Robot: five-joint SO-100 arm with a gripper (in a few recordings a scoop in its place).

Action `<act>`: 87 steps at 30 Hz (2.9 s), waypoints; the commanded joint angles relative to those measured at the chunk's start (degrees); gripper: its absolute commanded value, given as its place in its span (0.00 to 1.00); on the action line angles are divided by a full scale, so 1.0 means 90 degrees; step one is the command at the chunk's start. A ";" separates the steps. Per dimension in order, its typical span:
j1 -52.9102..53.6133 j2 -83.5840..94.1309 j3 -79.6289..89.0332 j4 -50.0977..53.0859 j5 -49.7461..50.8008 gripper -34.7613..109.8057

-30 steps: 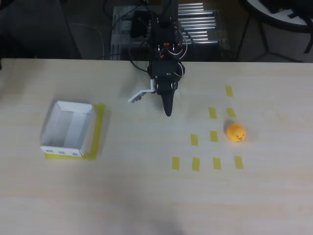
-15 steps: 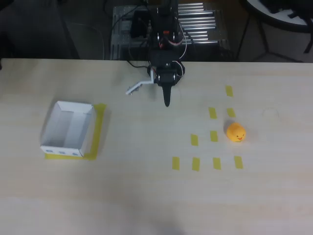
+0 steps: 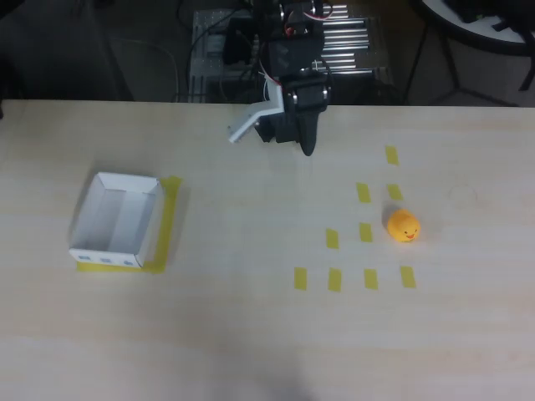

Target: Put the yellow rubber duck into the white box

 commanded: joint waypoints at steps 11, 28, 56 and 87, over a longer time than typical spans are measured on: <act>-0.1064 -0.2773 -0.1270 0.0605 -0.2490 0.52; -0.2988 -0.5742 -0.3643 0.0586 -0.1484 0.61; -0.3447 -0.7793 -0.4629 0.0508 -0.1426 0.63; -0.3437 -0.9023 -0.5625 0.0449 -0.1426 0.36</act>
